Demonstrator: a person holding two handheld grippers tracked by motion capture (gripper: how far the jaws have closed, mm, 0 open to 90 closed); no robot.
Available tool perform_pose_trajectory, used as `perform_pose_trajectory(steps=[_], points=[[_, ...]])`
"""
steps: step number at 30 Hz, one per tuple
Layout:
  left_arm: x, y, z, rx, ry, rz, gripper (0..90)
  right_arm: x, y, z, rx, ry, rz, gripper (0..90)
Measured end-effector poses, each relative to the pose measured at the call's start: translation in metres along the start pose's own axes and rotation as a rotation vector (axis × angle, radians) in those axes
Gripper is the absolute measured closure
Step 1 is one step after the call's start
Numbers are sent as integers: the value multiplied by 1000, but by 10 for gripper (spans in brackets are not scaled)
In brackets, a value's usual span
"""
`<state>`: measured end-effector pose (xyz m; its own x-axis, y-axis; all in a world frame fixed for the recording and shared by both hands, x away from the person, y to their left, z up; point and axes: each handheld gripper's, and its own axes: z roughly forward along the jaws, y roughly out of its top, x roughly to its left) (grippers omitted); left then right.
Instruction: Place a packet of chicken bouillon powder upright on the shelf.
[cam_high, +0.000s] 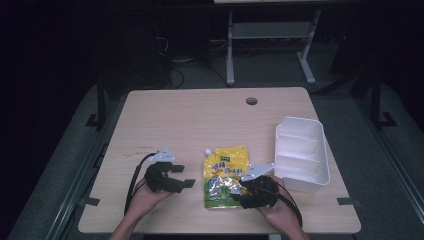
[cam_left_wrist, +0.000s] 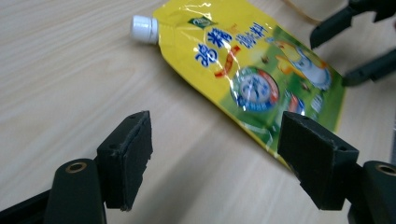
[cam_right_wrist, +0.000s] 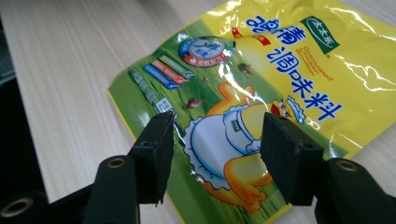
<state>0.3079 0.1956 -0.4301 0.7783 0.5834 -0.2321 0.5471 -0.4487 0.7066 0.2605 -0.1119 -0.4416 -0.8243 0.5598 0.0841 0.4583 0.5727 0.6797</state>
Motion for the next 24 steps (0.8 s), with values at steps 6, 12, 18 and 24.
perform_pose_trajectory(steps=[6, 12, 18, 24], points=[[8, 28, 19, 36, 27, -40, 282, 0, -3, 5, 36, -27, -22, 437], [17, 44, 38, 85, 23, -79, 312, 2, -3, 7, 50, -44, -41, 433], [20, 50, 58, 133, 1, -115, 344, 2, -5, 8, 45, -49, -39, 435], [20, 53, 72, 167, -8, -131, 381, 2, -5, 8, 45, -49, -39, 436]])
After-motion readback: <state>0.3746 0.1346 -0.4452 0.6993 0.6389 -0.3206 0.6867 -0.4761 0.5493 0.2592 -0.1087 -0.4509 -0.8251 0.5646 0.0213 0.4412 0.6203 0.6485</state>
